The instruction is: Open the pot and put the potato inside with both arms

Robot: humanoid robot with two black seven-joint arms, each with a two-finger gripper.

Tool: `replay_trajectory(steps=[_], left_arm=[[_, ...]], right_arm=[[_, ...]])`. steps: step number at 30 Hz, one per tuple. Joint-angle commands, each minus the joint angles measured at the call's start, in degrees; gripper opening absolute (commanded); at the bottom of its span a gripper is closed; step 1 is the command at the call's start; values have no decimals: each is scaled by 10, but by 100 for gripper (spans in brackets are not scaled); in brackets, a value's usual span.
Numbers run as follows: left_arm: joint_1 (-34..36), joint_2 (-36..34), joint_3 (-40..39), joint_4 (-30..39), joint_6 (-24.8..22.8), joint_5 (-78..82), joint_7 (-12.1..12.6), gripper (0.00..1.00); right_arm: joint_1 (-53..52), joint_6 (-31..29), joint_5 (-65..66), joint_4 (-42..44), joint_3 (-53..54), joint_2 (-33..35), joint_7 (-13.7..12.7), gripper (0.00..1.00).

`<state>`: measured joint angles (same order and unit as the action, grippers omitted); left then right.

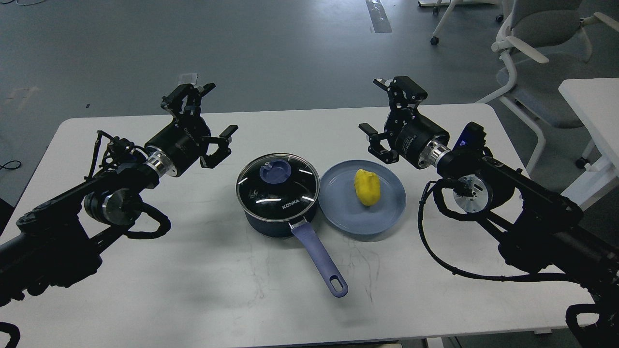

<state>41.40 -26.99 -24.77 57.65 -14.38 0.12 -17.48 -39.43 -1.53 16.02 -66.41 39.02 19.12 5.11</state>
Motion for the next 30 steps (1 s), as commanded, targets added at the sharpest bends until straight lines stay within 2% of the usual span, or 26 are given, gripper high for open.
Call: replay_trajectory(steps=[1, 9, 15, 26, 30], left_arm=[[-4, -9, -6, 4, 0, 0, -2, 98], [-4, -10, -34, 3, 4, -2, 1, 98], [-3, -11, -34, -3, -4, -2, 5, 98], [3, -19, -45, -2, -2, -6, 38, 98], [3, -20, -48, -2, -1, -7, 38, 98]], right_arm=[[-16, 0, 2, 0, 0, 5, 2, 100], [-95, 0, 2, 40, -16, 4, 2, 100], [-94, 0, 1, 44, -28, 5, 2, 100], [-95, 0, -4, 44, -21, 7, -1, 100], [-94, 0, -4, 44, -21, 11, -1, 100]])
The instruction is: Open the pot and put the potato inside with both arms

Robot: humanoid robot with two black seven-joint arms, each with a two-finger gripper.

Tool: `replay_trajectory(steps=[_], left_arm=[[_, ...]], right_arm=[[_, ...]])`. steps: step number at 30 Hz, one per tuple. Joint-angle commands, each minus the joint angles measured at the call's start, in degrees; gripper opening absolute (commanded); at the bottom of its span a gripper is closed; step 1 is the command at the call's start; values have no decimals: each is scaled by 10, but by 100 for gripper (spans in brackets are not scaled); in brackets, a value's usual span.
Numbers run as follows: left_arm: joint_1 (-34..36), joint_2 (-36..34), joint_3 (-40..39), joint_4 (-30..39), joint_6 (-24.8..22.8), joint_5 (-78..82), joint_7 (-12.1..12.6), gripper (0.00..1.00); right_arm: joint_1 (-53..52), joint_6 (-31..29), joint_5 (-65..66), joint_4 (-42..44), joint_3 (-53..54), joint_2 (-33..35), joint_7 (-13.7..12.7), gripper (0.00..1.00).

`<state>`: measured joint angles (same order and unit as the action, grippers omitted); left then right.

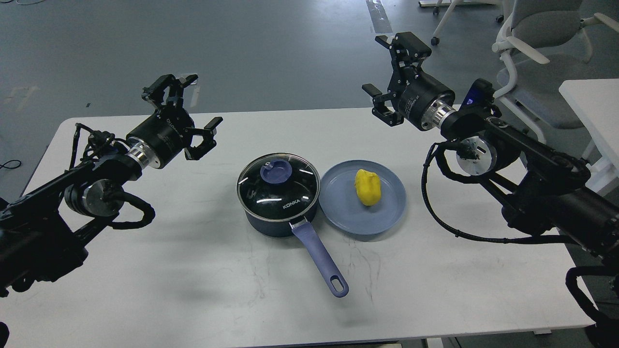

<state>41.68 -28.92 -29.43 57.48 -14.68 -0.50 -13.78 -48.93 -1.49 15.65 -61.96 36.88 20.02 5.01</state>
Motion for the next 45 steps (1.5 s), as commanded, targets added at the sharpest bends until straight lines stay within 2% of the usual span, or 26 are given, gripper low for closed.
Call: replay_trajectory(steps=[1, 23, 25, 27, 37, 39, 42, 44, 45], left_arm=[[0, -1, -1, 0, 2, -1, 1, 98], [-3, -4, 1, 3, -1, -2, 2, 98], [-5, -4, 2, 4, -2, -1, 9, 98], [-5, -4, 1, 4, 3, -1, 29, 98], [-7, -4, 2, -3, 18, 16, 25, 98], [-5, -6, -1, -3, 26, 49, 11, 98], [-2, -15, -2, 0, 45, 138, -40, 98], [1, -22, -2, 7, 76, 240, -90, 98], [2, -22, -1, 10, 83, 265, -97, 98]], right_arm=[[1, 0, 0, 0, 0, 2, 0, 100], [3, 0, 1, -2, -1, 8, 0, 100], [4, 0, 1, -2, -1, 8, 2, 100], [4, 0, 1, -2, -1, 8, 3, 100], [4, 1, 1, -2, -1, 8, 3, 100], [4, 2, 1, -2, -1, 8, 3, 100], [5, 4, 1, -2, -1, 8, 3, 100], [5, 5, 1, -2, 0, 8, 3, 100], [4, 5, 1, -2, 0, 8, 4, 100]])
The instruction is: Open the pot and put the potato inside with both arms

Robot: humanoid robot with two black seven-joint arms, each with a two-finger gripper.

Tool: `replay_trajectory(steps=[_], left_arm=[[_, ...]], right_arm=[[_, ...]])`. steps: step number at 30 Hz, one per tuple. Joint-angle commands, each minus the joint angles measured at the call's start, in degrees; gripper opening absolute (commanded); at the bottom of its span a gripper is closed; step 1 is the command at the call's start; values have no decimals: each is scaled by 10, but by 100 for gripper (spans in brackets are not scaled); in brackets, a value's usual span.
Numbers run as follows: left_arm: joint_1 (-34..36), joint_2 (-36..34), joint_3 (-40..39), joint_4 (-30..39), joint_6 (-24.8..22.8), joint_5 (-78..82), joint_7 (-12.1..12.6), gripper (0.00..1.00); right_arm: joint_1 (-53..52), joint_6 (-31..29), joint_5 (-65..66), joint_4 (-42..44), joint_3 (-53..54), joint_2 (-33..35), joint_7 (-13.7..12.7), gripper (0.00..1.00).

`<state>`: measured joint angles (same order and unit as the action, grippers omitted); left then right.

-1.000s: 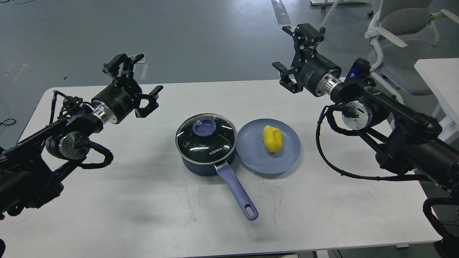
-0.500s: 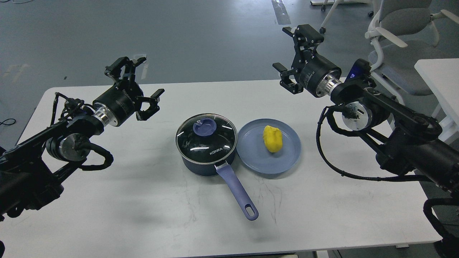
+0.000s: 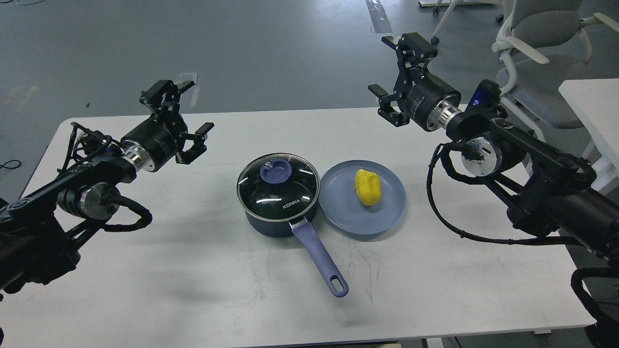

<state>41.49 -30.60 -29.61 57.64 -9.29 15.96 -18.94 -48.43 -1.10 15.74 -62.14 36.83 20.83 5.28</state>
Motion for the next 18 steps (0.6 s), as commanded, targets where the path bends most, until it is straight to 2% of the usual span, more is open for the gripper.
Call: replay_trajectory(steps=[1, 6, 8, 9, 11, 14, 18], left_arm=[[6, -8, 1, 20, 38, 149, -50, 98], [29, -28, 3, 68, 68, 353, -52, 98], [29, -25, 10, 108, 118, 479, -52, 98], [29, -25, 10, 108, 118, 479, -52, 98], [32, -23, 24, 124, 171, 611, -53, 98], [43, -16, 45, 114, 207, 720, -51, 98], [70, 17, 112, 78, 213, 800, -53, 98]], right_arm=[[0, 1, 0, 0, 3, 3, 1, 100], [11, 0, -2, -5, 17, 29, 1, 100], [29, -6, -4, -14, 31, 52, 0, 100], [29, -6, -4, -14, 32, 52, 0, 100], [54, -14, -5, -20, 53, 58, -4, 100], [76, -34, -6, -20, 74, 67, -5, 100], [92, -47, -6, -15, 80, 80, -5, 100]])
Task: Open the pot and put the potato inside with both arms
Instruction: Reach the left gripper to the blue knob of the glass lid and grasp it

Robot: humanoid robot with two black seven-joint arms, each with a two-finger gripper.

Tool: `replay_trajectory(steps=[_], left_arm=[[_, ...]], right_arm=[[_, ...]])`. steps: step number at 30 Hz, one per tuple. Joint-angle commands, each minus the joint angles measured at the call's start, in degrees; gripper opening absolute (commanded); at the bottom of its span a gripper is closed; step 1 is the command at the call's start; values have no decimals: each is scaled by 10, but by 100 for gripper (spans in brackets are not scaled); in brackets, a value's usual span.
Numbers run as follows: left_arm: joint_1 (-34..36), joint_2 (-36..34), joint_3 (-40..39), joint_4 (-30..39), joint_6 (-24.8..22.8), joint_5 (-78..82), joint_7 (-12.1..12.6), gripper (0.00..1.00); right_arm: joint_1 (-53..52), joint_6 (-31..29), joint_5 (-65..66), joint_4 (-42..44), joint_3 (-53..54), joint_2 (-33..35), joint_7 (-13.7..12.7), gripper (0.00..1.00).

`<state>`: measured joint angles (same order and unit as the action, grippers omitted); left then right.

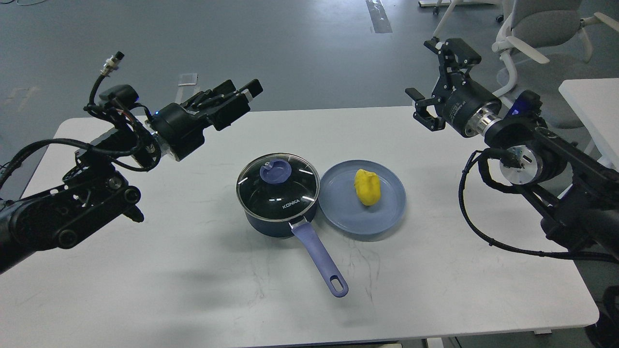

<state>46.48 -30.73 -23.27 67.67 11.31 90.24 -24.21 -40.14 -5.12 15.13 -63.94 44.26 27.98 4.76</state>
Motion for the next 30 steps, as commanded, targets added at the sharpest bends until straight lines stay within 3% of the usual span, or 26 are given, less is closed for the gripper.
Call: replay_trajectory(steps=[1, 7, 12, 16, 30], left_arm=[[38, 21, 79, -27, 12, 86, -1, 98], [50, 73, 146, -111, 75, 230, -1, 98], [42, 73, 162, -114, 102, 272, -6, 98], [42, 68, 170, -115, 109, 274, -18, 98], [29, 67, 172, -121, 95, 239, -21, 98]], right_arm=[[13, -6, 0, 4, 10, 8, 0, 100], [41, -8, 0, 3, 25, 8, 0, 100], [53, -7, 0, 1, 29, 11, 1, 100], [58, -3, 0, 0, 36, 15, 1, 100], [58, -2, 0, -1, 36, 19, 4, 100]])
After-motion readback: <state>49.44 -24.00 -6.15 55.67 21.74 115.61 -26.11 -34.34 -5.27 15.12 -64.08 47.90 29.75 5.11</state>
